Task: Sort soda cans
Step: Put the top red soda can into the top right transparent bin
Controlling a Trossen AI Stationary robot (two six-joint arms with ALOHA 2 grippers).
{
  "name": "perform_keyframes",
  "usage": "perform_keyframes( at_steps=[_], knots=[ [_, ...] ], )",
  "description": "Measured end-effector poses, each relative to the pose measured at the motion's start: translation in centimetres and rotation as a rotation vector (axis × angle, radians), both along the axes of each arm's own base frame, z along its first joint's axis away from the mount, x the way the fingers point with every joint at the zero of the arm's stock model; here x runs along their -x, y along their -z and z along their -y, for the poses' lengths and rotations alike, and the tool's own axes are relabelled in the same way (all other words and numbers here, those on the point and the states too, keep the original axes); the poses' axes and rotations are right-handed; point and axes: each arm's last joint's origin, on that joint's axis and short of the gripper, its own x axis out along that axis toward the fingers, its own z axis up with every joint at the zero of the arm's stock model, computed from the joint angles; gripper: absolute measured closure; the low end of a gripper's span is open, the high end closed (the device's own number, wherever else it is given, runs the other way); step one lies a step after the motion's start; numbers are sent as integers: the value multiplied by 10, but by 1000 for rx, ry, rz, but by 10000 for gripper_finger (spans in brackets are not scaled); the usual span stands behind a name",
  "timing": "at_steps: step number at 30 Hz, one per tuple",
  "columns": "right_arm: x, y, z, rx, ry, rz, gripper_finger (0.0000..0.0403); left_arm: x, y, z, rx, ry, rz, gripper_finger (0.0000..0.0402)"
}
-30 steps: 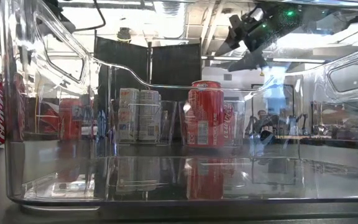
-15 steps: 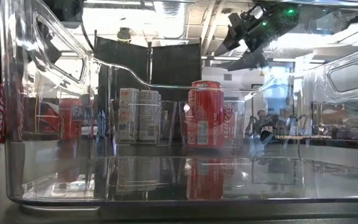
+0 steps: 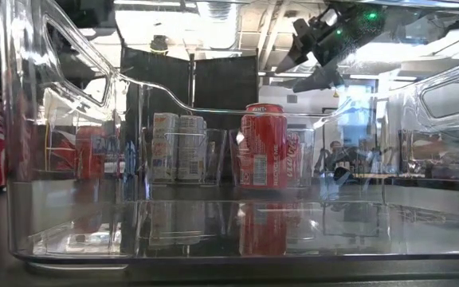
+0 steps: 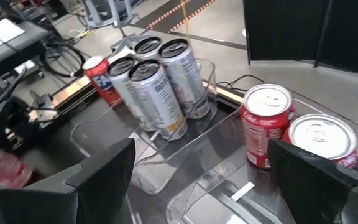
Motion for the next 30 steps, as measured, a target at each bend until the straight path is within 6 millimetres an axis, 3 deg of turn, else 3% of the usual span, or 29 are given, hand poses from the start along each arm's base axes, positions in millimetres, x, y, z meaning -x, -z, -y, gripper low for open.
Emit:
perform_keyframes(
  at_steps=[7,15,20,24,27,30],
  knots=[
    [1,0,2,0,7,5,24,-20,2,1,-11,78,155,187],
    [0,-1,1,-7,11,19,24,-42,13,-6,-29,148,149,224],
    [-1,-1,-2,-22,4,28,24,-61,6,-13,-50,222,166,227],
    [-1,-1,-3,-23,1,26,24,-68,-14,-16,-68,257,188,223],
    [-1,-1,-2,-24,2,25,24,-59,-33,-16,-107,244,138,202],
    [-1,-1,-3,-24,2,24,24,-36,-46,-14,-132,171,56,168]
  ],
)
